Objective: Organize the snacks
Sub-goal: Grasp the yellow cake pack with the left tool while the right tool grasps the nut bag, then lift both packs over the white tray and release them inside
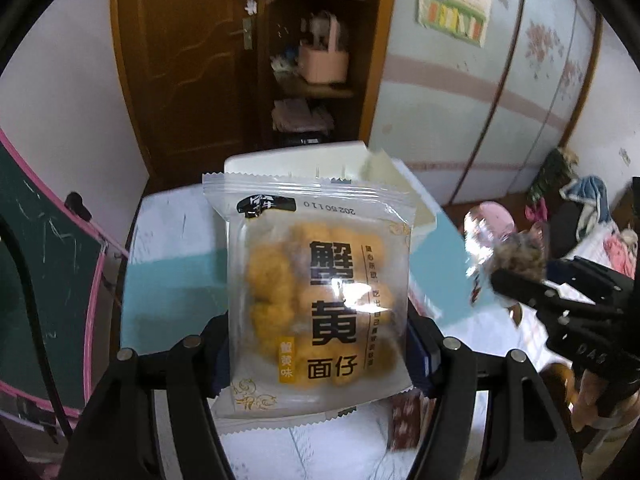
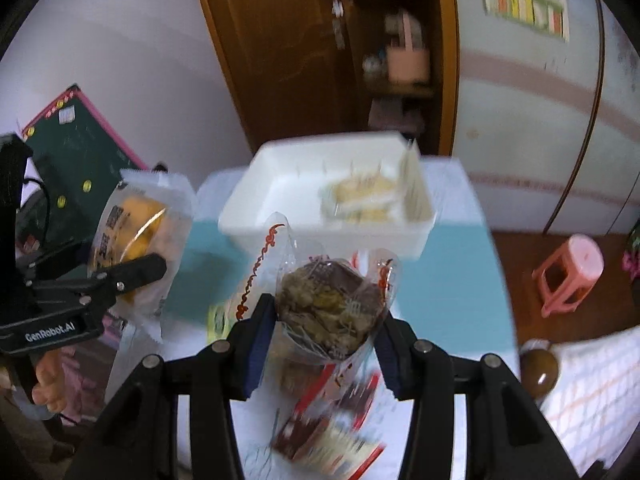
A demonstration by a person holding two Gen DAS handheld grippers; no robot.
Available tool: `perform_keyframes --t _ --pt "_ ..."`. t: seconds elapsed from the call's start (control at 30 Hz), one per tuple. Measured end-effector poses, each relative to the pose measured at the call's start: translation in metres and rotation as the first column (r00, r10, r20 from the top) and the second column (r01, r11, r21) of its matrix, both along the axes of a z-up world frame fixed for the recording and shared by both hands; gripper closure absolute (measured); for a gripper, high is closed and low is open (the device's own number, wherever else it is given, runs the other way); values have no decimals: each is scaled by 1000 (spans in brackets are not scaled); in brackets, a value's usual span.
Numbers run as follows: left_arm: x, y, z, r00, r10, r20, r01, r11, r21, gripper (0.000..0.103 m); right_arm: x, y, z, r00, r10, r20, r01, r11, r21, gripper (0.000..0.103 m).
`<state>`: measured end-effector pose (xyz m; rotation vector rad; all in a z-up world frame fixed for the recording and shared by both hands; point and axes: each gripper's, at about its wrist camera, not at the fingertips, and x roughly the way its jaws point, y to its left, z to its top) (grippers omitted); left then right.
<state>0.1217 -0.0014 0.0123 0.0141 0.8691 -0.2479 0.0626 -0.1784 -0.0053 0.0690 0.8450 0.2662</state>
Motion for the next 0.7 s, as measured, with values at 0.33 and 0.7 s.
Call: perform_keyframes --t 0.33,0.7 --pt "59 -3 38 997 49 52 -49 999 5 35 61 -12 79 987 -58 147 61 998 -14 55" --pt "120 -13 10 997 76 6 -77 996 40 35 131 -11 78 988 -120 97 119 993 19 55"
